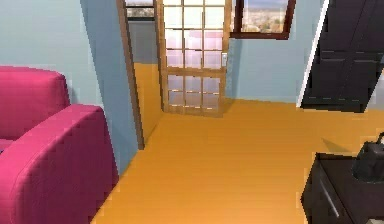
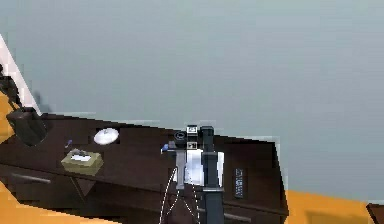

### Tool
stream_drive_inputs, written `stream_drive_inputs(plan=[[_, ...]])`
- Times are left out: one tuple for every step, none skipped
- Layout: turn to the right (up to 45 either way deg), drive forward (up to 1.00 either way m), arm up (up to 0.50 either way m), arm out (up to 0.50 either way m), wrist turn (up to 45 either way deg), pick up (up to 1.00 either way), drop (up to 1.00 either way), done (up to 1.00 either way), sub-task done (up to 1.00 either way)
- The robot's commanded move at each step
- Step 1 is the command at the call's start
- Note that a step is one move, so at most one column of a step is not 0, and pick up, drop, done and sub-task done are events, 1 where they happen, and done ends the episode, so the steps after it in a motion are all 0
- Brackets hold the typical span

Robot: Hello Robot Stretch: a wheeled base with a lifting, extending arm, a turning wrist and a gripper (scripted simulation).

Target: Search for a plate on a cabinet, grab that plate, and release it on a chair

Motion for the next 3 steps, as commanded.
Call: stream_drive_inputs(plan=[[0.0,0.00,0.00,0.00,45.0,0.00,0.00,0.00,0.00],[0.0,0.00,0.00,0.00,45.0,0.00,0.00,0.00,0.00],[0.0,0.00,0.00,0.00,45.0,0.00,0.00,0.00,0.00]])
